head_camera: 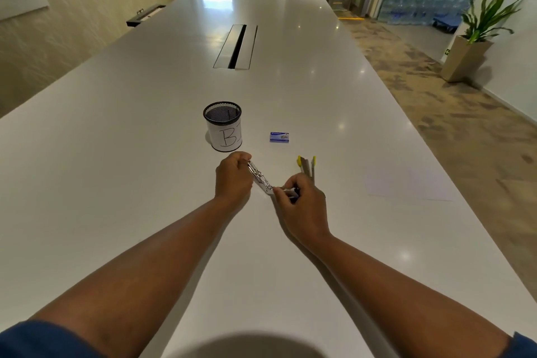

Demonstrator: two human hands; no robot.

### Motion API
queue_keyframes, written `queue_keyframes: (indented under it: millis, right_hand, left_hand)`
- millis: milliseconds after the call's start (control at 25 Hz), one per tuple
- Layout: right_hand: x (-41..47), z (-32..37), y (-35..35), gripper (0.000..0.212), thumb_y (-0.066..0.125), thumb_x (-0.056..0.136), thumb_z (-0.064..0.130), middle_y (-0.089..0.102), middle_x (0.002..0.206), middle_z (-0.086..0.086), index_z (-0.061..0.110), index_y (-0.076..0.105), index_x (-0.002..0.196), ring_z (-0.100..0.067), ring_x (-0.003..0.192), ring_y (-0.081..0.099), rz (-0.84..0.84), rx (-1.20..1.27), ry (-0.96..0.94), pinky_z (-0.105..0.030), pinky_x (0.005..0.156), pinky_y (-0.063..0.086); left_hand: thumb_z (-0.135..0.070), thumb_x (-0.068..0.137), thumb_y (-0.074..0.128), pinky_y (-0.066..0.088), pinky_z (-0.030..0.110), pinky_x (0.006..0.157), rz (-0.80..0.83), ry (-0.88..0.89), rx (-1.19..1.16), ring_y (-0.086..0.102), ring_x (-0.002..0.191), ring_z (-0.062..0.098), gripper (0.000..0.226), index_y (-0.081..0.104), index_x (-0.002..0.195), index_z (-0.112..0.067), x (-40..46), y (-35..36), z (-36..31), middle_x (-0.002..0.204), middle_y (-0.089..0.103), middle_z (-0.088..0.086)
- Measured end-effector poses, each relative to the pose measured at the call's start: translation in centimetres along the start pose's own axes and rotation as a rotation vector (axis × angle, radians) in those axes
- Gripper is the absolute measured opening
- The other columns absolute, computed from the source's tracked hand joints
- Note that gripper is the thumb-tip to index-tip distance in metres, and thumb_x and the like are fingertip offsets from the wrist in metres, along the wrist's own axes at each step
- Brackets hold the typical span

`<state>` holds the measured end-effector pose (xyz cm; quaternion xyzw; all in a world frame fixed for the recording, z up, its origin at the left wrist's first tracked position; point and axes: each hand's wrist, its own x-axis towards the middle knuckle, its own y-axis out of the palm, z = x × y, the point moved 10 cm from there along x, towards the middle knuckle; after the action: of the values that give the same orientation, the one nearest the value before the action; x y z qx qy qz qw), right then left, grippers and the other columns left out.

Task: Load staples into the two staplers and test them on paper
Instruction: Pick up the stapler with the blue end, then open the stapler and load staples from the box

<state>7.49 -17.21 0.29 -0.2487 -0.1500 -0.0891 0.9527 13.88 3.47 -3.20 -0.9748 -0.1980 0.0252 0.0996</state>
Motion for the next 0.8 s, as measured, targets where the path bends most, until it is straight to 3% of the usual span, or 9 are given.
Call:
queue_keyframes:
  millis: [120,320,520,800]
  right_hand:
    - [-0.7,0.1,-0.4,0.02,0.073,0.084,0.018,0.06,0.065,0.008,0.021,0.058,0.07,-0.012,0.064,0.056,0.003,-0.146,-0.042,-0.029,0.058,0.044]
    - [-1.6,0.3,-0.2,0.015,0.07,0.083,0.017,0.059,0.063,0.004,0.019,0.067,0.068,-0.012,0.062,0.051,0.062,-0.265,-0.075,-0.026,0.058,0.04]
    - [-2.3,0.7,0.6,0.017,0.065,0.085,0.022,0.051,0.068,0.005,0.016,0.063,0.07,-0.013,0.059,0.049,0.131,-0.324,-0.107,-0.027,0.053,0.038]
    - [-2.5,1.5,1.4,0.019,0.056,0.088,0.029,0.051,0.069,0.007,0.02,0.053,0.072,-0.013,0.06,0.049,0.182,-0.358,-0.164,-0.038,0.055,0.047]
  left_hand:
    - [-0.013,0.102,0.048,0.047,0.025,0.048,-0.014,0.02,0.049,0.063,0.062,0.021,0.022,0.07,0.101,-0.015,-0.3,-0.1,-0.3,0.087,0.071,0.015]
    - [-0.017,0.101,0.054,0.051,0.028,0.067,0.052,0.104,0.174,0.066,0.074,0.021,0.018,0.072,0.096,-0.018,-1.1,0.1,-1.3,0.082,0.071,0.001]
    - [-0.012,0.102,0.052,0.052,0.03,0.086,0.122,0.2,0.329,0.067,0.095,0.018,0.022,0.074,0.108,-0.013,-1.8,0.9,-2.1,0.103,0.074,0.002]
    - [-0.016,0.102,0.056,0.045,0.026,0.094,0.204,0.315,0.494,0.064,0.112,0.021,0.026,0.073,0.12,-0.016,-2.3,2.5,-2.6,0.121,0.071,0.004]
